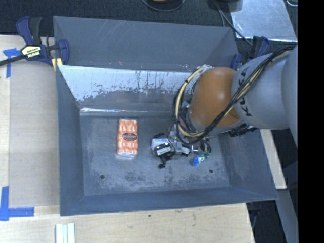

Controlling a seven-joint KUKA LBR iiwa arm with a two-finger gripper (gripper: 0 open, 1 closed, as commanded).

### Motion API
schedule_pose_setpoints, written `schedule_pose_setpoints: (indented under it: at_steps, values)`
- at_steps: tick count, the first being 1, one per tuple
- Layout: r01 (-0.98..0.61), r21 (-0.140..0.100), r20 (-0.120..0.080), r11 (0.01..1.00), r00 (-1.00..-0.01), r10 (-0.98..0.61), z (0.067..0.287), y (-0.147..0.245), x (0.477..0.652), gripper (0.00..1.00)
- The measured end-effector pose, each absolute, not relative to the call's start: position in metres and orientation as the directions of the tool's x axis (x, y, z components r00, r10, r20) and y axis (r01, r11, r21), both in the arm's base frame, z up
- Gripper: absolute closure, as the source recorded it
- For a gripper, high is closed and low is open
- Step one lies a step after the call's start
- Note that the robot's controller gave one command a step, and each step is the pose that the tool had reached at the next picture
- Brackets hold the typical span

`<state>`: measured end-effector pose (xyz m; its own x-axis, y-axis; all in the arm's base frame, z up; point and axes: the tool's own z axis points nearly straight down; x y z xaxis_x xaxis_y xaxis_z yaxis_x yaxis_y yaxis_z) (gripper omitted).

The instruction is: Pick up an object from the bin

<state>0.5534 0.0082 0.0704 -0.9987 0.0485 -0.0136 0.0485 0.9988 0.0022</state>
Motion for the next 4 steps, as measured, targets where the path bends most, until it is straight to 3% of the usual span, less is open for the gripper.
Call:
schedule_pose_setpoints:
  at_steps: [1, 2, 3, 4]
  values:
    - [0.123, 0.003, -0.019, 0.992, -0.992, 0.123, 0.070, 0.027, 0.567, 1.00]
    - [0.053, 0.002, -0.016, 0.999, -0.998, 0.053, 0.071, 0.008, 0.544, 1.00]
    - [0.087, 0.002, -0.025, 0.996, -0.996, 0.087, 0.070, 0.025, 0.591, 1.00]
    - [0.041, 0.000, -0.016, 0.999, -0.999, 0.041, 0.073, -0.005, 0.567, 1.00]
